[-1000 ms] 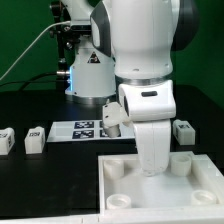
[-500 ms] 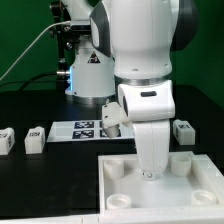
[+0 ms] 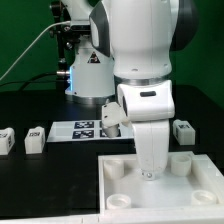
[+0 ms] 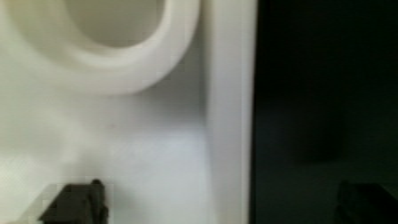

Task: Assemble one leg

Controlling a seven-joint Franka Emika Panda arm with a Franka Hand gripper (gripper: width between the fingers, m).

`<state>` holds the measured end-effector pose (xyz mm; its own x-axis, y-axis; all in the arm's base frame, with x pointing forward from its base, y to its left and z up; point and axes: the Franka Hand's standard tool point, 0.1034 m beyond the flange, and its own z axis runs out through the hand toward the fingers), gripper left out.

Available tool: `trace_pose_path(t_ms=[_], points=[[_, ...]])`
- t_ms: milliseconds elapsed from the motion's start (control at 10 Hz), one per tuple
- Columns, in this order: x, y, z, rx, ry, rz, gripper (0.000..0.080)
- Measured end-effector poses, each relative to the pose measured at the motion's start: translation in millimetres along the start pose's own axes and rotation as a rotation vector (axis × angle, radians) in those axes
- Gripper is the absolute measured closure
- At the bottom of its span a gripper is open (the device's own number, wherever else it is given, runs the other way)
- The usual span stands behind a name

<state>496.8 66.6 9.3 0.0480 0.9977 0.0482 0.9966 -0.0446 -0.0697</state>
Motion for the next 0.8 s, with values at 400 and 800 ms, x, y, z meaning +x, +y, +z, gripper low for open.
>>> trace_pose_path(t_ms=[400,800], points=[[22.5,-29.6,-37.5,-0.024,-0.015,0.328,0.015],[82.1,-57.5,-35.3,-0.002,0.013,1.012,0.015]])
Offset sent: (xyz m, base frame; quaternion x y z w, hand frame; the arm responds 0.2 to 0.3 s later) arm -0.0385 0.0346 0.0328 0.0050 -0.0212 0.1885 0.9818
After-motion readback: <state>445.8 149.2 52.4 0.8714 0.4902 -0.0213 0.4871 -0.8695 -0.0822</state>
